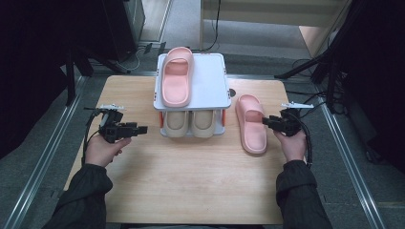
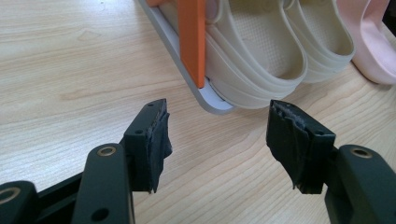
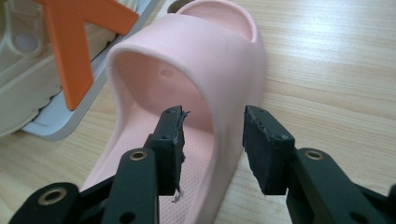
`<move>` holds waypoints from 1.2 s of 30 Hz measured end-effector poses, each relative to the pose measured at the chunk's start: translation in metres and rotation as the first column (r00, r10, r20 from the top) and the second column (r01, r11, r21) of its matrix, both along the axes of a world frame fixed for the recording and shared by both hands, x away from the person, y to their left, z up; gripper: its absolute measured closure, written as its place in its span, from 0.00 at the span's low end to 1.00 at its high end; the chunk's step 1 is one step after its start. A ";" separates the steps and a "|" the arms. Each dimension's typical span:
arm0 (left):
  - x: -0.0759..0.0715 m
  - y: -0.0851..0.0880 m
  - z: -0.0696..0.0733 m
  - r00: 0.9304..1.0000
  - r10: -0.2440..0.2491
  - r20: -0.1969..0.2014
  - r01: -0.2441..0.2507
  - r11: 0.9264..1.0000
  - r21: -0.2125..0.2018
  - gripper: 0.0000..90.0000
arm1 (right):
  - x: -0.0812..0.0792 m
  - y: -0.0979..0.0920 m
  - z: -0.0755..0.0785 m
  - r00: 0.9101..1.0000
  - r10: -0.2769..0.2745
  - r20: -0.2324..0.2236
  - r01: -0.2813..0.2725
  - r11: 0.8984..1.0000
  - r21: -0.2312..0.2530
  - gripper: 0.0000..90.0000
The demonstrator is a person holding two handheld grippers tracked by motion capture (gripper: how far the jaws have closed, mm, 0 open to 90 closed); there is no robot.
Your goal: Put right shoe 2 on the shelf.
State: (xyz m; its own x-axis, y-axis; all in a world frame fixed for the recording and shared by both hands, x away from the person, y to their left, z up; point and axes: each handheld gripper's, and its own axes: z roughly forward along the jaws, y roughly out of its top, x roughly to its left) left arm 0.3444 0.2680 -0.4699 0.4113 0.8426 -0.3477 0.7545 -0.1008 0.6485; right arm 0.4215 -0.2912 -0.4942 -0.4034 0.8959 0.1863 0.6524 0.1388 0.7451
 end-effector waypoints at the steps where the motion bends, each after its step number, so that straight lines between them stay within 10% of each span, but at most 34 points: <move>1: 0.000 0.000 0.000 1.000 0.000 0.000 0.000 1.000 0.003 0.43 | 0.001 -0.001 -0.002 1.000 -0.008 -0.004 0.009 1.000 0.010 0.65; 23: -0.018 0.012 -0.004 0.999 0.037 -0.002 -0.037 0.999 -0.002 0.44 | 0.030 0.015 -0.019 0.998 -0.065 -0.026 0.065 0.998 -0.011 0.67; 36: -0.016 0.011 -0.007 1.000 0.028 -0.010 -0.028 1.000 0.001 0.44 | 0.028 0.011 -0.015 0.991 -0.122 -0.055 0.122 0.992 0.005 0.90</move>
State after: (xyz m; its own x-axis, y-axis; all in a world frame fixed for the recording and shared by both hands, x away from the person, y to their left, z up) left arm 0.3280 0.2785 -0.4768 0.3838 0.8539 -0.3515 0.7638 -0.0797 0.6405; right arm 0.4498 -0.2806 -0.5097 -0.2802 0.9361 0.2125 0.7034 0.0496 0.7091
